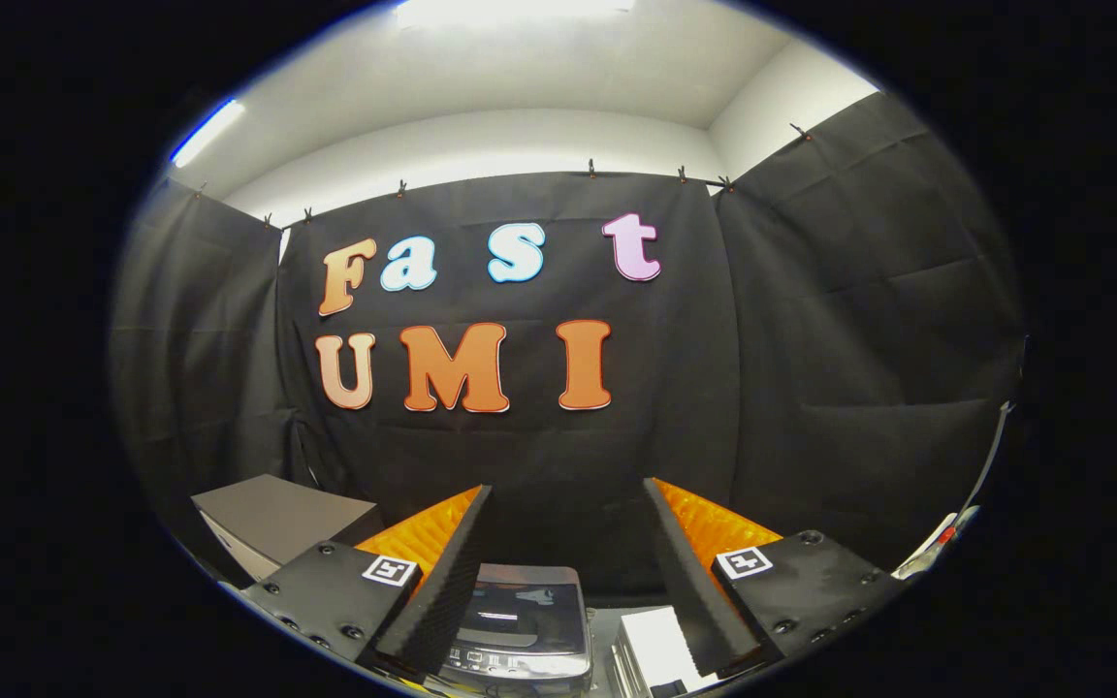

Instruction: Put the clothes into the washing machine and then close the washing machine lid.

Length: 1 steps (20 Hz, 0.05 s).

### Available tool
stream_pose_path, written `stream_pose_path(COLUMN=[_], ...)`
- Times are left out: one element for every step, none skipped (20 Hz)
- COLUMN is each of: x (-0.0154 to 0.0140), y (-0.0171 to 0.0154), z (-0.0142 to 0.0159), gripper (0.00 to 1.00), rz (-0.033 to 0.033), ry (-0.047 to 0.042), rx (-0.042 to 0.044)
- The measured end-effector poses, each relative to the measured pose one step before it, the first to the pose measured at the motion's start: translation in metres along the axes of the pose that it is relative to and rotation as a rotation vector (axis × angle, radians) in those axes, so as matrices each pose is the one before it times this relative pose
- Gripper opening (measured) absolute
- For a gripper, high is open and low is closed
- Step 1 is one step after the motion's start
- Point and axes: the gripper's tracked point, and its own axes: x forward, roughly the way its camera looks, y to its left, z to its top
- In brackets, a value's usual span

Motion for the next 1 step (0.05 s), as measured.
stream_pose_path(x=[-0.00064], y=[-0.00113], z=[-0.00141], gripper=[0.97], rz=[-0.0012], ry=[0.00002], rx=[0.0042])
